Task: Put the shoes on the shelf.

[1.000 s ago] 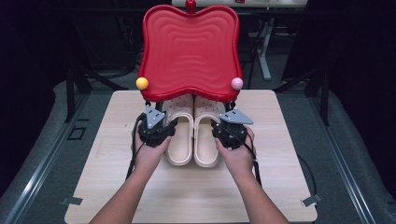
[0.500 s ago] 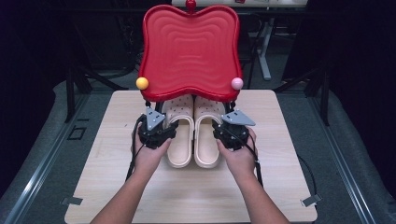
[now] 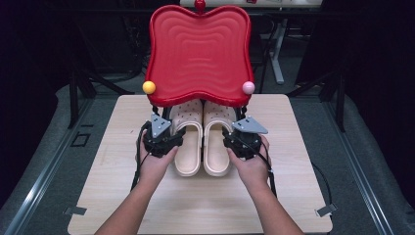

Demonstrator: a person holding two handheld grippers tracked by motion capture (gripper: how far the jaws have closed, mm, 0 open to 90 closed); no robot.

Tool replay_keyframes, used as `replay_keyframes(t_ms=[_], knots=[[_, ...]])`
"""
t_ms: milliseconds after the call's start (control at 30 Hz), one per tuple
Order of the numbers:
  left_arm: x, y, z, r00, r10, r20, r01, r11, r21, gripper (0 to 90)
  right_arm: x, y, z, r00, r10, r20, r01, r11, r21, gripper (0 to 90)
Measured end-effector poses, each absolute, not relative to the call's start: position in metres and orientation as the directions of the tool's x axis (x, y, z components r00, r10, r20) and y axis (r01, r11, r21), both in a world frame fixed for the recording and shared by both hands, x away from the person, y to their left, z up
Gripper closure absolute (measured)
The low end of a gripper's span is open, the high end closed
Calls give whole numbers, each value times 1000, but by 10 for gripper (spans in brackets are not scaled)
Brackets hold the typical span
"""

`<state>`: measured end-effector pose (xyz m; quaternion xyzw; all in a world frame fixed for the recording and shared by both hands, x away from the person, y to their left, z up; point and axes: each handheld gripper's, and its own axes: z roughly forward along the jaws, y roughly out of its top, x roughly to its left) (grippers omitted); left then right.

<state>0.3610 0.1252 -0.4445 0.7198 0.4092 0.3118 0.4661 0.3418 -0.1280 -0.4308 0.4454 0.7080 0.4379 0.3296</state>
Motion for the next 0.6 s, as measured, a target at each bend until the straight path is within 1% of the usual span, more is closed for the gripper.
replay_keyframes(t_ms=[200, 333, 600], knots=[[358, 126, -443, 467, 882, 68, 294, -228, 928, 456, 339, -129, -432, -389, 917, -90, 337, 233, 912, 563], [355, 127, -443, 470, 880, 71, 291, -231, 928, 456, 338, -132, -436, -386, 919, -76, 340, 218, 915, 562], [349, 130, -441, 486, 873, 46, 290, -210, 934, 458, 332, -138, -437, -386, 920, -69, 337, 210, 918, 558]])
